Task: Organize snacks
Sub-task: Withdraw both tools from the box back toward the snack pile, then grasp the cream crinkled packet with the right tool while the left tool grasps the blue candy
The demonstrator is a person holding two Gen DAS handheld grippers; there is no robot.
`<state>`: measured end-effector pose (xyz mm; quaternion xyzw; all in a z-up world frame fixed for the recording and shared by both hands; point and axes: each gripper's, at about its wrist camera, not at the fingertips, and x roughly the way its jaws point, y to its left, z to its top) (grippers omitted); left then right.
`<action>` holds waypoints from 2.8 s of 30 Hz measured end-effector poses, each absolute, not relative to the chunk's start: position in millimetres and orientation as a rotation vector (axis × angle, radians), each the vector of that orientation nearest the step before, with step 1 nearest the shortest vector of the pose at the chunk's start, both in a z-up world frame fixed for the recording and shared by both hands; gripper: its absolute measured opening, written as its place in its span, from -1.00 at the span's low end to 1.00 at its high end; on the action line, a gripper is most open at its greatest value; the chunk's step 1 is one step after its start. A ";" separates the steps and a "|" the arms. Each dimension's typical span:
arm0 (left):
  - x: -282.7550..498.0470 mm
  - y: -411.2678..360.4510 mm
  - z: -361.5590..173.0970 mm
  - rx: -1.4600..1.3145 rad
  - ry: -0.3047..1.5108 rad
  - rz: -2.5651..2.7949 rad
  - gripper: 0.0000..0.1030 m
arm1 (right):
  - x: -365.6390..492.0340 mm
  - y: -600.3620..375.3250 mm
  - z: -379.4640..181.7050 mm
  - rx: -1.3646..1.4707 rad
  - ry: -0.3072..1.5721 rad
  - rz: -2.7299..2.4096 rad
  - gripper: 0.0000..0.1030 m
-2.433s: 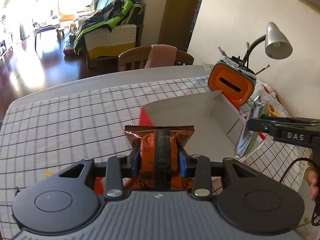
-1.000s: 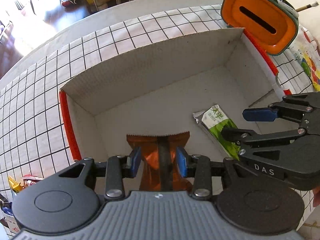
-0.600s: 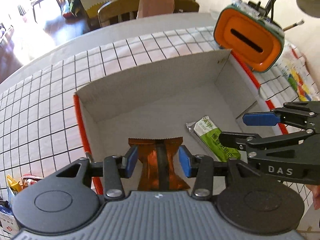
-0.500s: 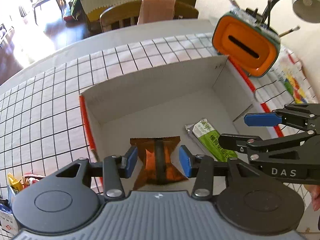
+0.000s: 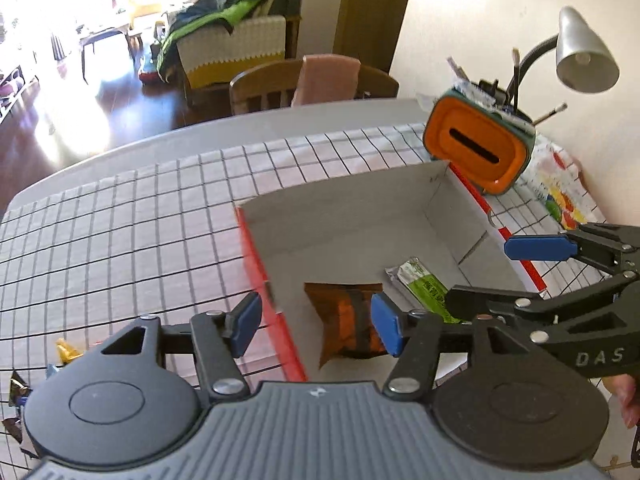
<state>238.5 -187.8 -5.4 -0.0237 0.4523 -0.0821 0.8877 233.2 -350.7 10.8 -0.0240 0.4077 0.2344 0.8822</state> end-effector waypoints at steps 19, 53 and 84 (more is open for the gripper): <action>146.8 -69.6 12.8 -0.067 0.787 -0.144 0.57 | 166.1 -253.7 12.2 -0.022 0.782 0.493 0.99; 76.0 93.7 -85.3 -0.064 0.869 -0.019 0.83 | 114.7 -93.6 -104.0 -0.326 0.976 0.731 0.98; 80.3 74.4 -143.7 -0.088 1.019 -0.016 0.79 | 130.8 -90.9 -140.0 -0.217 1.124 0.544 0.15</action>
